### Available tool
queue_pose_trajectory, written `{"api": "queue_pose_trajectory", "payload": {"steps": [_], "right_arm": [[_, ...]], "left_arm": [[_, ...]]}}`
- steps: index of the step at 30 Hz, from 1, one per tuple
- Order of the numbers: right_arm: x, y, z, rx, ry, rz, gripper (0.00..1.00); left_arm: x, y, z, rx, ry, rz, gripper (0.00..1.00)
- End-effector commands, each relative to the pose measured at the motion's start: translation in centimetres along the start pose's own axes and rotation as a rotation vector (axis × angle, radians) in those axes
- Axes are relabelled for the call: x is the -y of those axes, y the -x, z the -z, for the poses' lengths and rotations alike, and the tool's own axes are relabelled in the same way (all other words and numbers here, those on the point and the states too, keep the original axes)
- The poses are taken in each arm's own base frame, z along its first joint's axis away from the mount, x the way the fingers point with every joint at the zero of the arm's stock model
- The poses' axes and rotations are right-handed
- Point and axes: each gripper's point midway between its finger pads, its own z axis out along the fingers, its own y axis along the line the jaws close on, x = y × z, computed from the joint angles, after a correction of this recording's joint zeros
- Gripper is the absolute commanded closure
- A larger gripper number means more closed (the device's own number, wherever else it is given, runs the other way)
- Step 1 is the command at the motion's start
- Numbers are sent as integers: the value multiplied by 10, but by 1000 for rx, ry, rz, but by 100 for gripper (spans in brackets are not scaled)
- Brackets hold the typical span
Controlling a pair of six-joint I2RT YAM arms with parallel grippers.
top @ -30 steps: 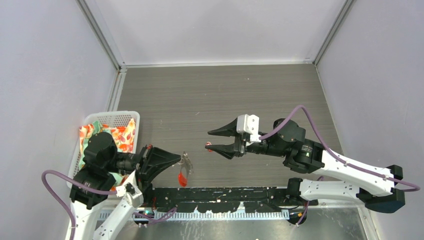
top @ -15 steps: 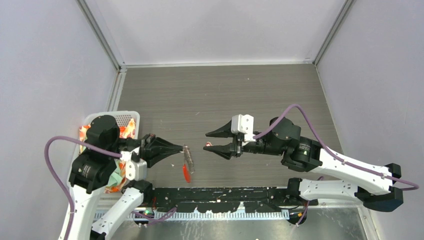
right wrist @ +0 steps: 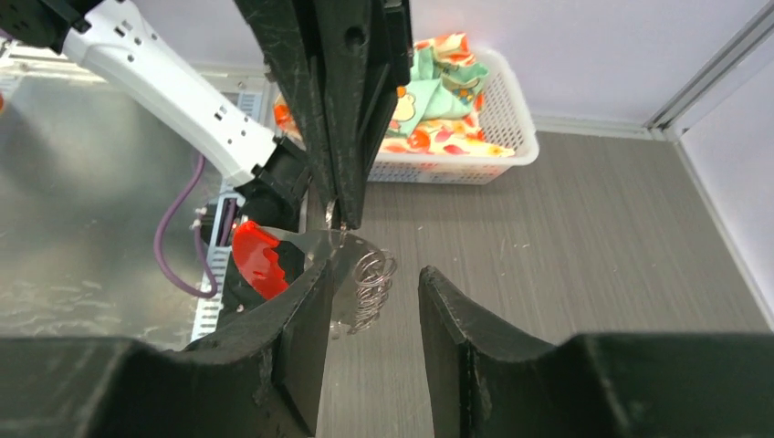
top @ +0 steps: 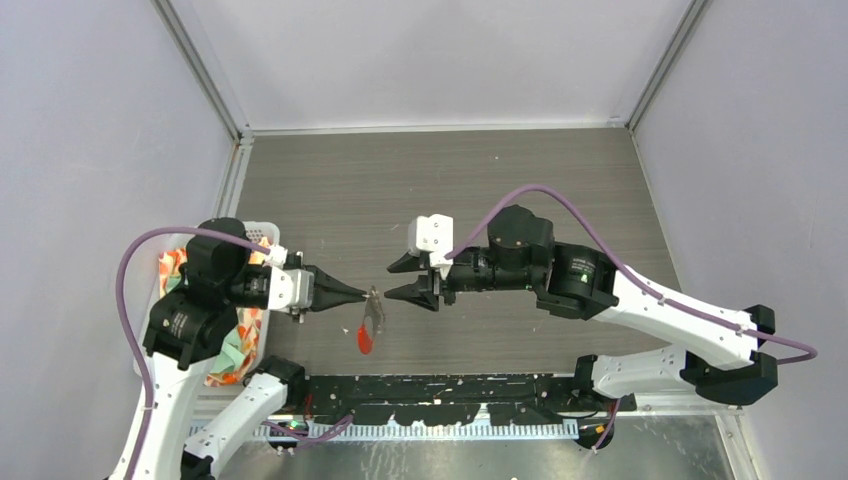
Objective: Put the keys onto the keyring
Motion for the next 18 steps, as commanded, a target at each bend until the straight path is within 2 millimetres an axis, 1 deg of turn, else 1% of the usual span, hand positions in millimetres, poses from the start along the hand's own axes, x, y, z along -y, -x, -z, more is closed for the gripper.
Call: {"api": "queue_pose_trajectory", "payload": {"steps": [1, 7, 10, 14, 18], "right_arm": [[-10, 5, 5, -22, 60, 7, 55], [-13, 5, 1, -38, 86, -13, 56], [-11, 3, -4, -64, 84, -30, 57], [-5, 5, -12, -76, 68, -39, 62], [-4, 7, -18, -75, 70, -33, 65]], "left_arm": [[-2, 8, 2, -5, 28, 87, 100], [-4, 5, 1, -16, 33, 174, 100], [-5, 5, 1, -17, 34, 191, 100], [-6, 6, 0, -19, 35, 220, 100], [-7, 6, 0, -20, 37, 230, 100]]}}
